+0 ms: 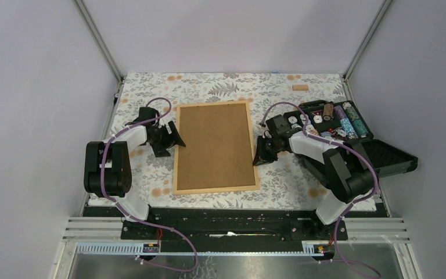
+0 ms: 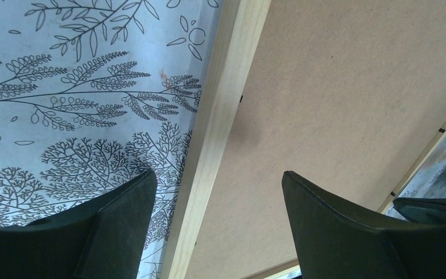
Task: Put the photo into the frame
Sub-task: Adjust the photo frame at the center of the board.
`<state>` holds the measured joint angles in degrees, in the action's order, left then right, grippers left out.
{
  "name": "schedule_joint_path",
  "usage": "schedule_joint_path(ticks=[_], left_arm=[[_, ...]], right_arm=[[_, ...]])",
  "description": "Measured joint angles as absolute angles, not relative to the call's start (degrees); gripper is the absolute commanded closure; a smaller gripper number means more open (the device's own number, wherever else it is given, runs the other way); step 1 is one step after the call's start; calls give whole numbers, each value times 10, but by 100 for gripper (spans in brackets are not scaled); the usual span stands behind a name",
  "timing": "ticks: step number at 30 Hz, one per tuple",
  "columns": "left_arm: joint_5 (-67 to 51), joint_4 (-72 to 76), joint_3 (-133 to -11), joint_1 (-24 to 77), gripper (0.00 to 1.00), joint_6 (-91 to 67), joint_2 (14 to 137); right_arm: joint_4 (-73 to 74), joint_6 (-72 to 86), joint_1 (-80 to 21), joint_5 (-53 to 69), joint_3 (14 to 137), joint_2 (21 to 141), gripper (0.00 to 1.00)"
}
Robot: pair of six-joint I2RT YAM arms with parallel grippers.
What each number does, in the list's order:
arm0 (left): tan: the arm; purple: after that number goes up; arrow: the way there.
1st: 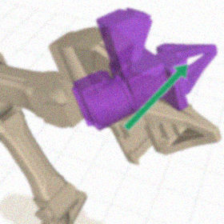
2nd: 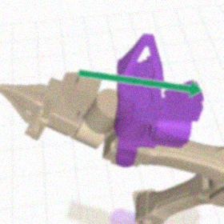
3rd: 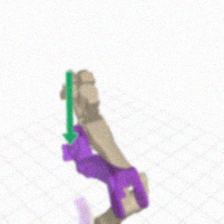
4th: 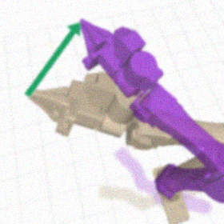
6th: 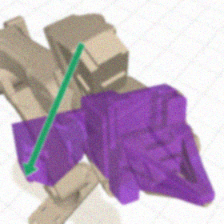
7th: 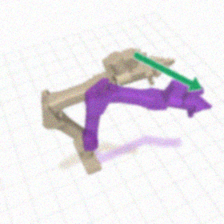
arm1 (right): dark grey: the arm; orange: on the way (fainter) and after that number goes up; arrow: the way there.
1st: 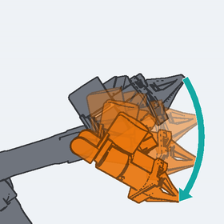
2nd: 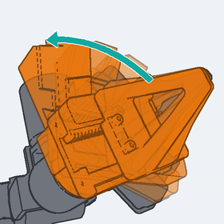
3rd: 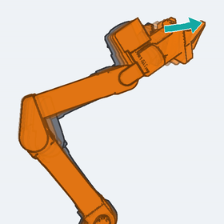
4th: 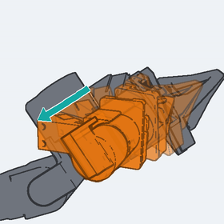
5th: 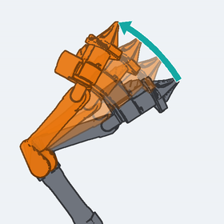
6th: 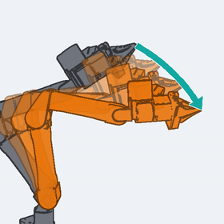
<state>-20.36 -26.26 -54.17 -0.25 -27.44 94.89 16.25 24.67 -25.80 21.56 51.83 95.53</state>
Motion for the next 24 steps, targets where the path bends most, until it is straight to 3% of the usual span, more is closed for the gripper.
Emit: schedule_joint_path(ticks=[24], left_arm=[[-208,-259,-540,-3,16,-275,949]], right_arm=[[176,239,-256,196,524,968,75]])
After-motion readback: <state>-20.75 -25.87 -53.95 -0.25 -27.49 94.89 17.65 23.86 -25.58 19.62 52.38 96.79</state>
